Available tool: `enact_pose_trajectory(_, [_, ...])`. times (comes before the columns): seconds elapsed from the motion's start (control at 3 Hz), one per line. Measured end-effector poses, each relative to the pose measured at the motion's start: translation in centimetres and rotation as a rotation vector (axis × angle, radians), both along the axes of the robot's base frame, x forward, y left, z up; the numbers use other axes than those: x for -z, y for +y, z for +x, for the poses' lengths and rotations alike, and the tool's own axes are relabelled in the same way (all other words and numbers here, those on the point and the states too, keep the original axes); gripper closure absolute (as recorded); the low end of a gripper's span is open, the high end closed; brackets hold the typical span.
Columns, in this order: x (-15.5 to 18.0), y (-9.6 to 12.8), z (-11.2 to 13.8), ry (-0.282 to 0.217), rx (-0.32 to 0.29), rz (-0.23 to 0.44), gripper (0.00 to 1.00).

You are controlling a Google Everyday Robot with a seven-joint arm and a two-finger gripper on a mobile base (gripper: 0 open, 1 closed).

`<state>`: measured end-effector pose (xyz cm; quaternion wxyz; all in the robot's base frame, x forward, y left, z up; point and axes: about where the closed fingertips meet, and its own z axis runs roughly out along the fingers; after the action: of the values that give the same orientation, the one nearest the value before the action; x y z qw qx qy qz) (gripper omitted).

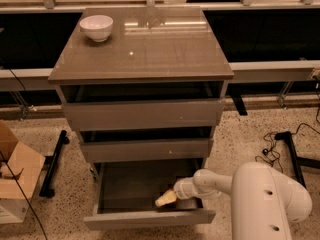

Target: Pick apple from bottom drawer and place on counter

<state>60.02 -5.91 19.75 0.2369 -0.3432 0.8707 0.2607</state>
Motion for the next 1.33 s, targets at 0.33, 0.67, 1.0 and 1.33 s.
enact_pose_trajectory(0.33, [3.4, -1.2, 1.2, 0.012, 0.076, -0.017, 0.03])
enact_pose_trajectory(0.67, [4.9, -1.9, 1.5, 0.024, 0.114, -0.027, 0.18])
enact_pose_trajectory(1.0, [5.8, -2.3, 1.0, 0.043, 0.138, -0.044, 0.36])
enact_pose_trajectory(1.33, [5.5, -2.3, 0.4, 0.037, 0.145, -0.061, 0.60])
